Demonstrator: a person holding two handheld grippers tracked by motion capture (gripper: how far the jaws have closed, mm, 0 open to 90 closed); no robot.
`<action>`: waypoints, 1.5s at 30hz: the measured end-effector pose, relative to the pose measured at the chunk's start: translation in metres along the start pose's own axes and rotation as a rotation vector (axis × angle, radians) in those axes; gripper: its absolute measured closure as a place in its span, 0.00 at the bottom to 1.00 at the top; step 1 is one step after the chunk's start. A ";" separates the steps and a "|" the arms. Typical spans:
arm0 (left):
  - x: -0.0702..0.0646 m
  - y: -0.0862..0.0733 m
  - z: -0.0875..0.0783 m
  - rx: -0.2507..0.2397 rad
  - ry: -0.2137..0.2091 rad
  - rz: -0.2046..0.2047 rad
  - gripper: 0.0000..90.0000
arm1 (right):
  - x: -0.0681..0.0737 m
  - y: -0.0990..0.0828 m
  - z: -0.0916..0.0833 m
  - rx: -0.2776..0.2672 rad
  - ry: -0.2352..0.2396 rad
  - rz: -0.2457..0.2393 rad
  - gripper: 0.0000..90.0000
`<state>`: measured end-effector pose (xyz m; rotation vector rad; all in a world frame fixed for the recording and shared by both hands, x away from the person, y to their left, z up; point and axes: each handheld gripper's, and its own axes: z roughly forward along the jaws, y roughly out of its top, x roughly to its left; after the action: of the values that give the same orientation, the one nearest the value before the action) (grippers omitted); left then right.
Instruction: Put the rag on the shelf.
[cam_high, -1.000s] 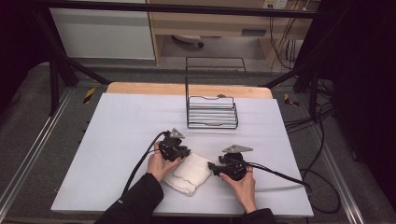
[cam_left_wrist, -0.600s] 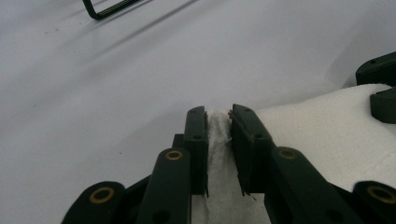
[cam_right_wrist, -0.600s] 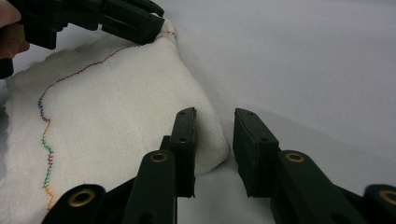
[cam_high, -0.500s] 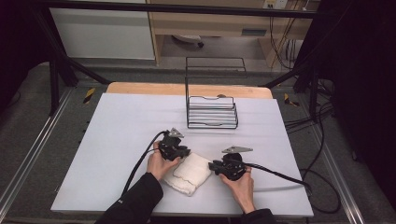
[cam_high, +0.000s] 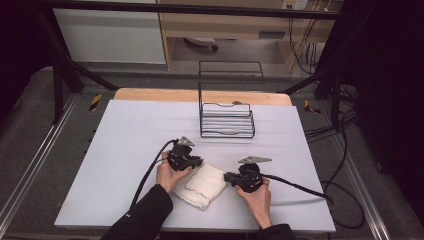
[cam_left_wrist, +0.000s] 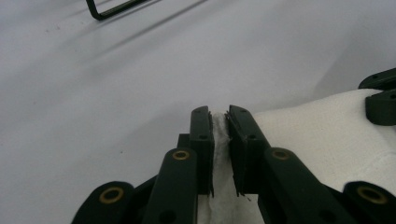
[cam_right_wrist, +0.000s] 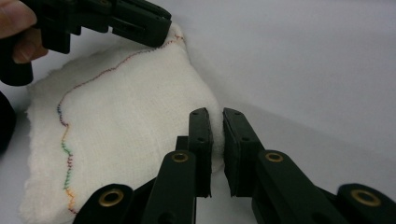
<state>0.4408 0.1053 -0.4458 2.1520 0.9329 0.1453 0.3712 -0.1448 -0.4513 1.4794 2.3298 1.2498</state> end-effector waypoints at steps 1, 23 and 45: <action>-0.001 0.000 -0.002 -0.004 0.006 0.009 0.89 | 0.000 0.001 -0.002 -0.012 0.006 0.000 0.92; -0.009 -0.001 -0.060 -0.195 0.024 0.028 0.90 | 0.020 0.019 -0.027 -0.148 0.069 -0.085 0.92; -0.020 0.007 -0.105 -0.392 0.030 0.033 0.91 | 0.041 0.049 -0.061 -0.263 0.062 -0.208 0.93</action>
<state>0.3903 0.1530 -0.3638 1.8067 0.8097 0.3482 0.3547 -0.1384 -0.3647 1.1022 2.1838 1.4920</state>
